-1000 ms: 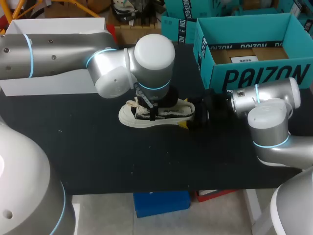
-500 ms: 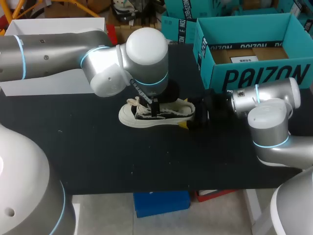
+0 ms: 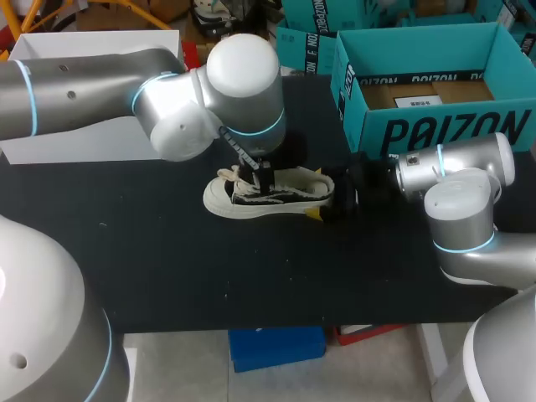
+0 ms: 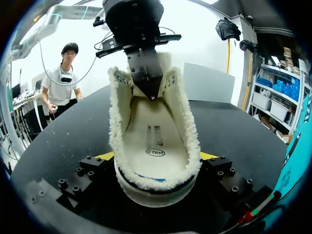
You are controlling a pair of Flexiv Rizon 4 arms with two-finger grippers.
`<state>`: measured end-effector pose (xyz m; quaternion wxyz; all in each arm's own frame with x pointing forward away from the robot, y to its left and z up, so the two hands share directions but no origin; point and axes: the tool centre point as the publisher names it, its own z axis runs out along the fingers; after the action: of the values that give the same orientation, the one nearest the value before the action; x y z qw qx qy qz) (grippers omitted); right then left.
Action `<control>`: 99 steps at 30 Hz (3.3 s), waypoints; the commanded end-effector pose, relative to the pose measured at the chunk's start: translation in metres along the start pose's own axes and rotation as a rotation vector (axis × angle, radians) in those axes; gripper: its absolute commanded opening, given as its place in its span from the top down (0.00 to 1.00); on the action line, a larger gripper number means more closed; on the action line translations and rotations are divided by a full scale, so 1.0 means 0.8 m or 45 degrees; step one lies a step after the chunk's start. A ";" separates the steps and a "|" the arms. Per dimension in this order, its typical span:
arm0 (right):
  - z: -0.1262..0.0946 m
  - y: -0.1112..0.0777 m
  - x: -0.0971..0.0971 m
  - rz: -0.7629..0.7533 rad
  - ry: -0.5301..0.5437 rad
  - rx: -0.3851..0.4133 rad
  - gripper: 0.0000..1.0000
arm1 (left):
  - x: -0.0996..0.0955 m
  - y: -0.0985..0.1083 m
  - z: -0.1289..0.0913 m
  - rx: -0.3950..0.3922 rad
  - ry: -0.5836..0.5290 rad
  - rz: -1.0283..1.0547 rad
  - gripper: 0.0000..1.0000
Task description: Take the shoe out of the shoebox, open the shoe tongue, remove and reinsert the insole, then place the shoe into the shoebox
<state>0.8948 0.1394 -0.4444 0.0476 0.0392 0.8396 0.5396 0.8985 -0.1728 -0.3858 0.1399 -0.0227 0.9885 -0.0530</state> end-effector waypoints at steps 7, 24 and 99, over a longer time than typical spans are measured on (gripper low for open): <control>-0.001 -0.002 -0.001 0.002 0.001 0.002 1.00 | -0.013 -0.011 -0.026 -0.003 0.152 0.070 1.00; -0.001 -0.002 -0.001 0.002 0.001 0.002 1.00 | -0.025 -0.027 -0.049 0.011 0.515 0.059 1.00; -0.001 -0.002 -0.001 0.002 0.001 0.002 1.00 | 0.047 -0.025 0.002 -0.060 0.872 0.080 1.00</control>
<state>0.8948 0.1393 -0.4443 0.0476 0.0392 0.8396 0.5396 0.8634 -0.1944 -0.3898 -0.1986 0.0239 0.9794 -0.0285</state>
